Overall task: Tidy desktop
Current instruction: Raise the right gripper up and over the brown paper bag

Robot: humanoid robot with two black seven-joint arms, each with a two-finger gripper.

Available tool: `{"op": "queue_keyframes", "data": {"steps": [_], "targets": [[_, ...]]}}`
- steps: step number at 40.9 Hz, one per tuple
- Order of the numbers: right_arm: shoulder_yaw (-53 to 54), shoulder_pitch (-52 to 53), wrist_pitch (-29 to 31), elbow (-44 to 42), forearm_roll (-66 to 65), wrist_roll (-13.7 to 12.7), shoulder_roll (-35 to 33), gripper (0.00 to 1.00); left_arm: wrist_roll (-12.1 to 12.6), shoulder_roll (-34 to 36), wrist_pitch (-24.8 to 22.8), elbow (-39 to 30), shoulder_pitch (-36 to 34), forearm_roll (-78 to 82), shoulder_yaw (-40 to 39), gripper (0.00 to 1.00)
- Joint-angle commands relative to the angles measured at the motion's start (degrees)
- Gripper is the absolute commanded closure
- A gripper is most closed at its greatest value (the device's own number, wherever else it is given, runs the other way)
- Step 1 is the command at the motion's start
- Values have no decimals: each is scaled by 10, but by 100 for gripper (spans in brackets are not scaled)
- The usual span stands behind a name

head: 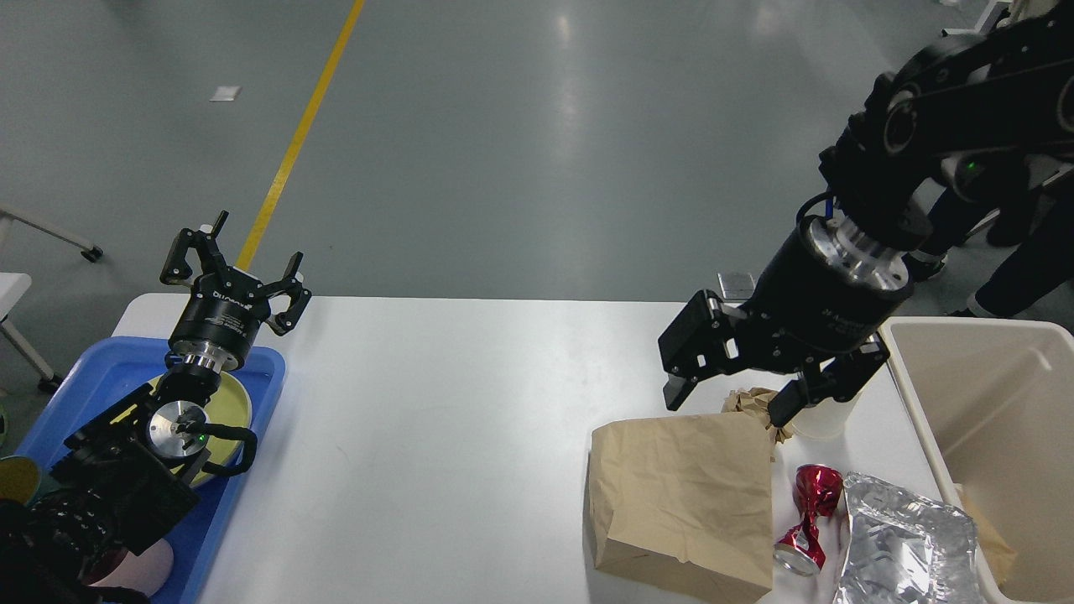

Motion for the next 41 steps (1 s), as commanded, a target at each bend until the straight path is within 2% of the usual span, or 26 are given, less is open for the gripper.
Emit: {"op": "queue_keyframes", "data": {"steps": [1,13,30,41], "targets": [[-20,3,-24,6,49,-5,15,0,0,0,0,0,0,0,0,0],[-30,5,-24,7,108,-6,31,0,0,0,0,0,0,0,0,0],[-26,-7,-89,2,115,-5,35,0,0,0,0,0,0,0,0,0],[-26,-41,-90,-30,116,-6,43,0,0,0,-1,-2,0,0,0,0]]}}
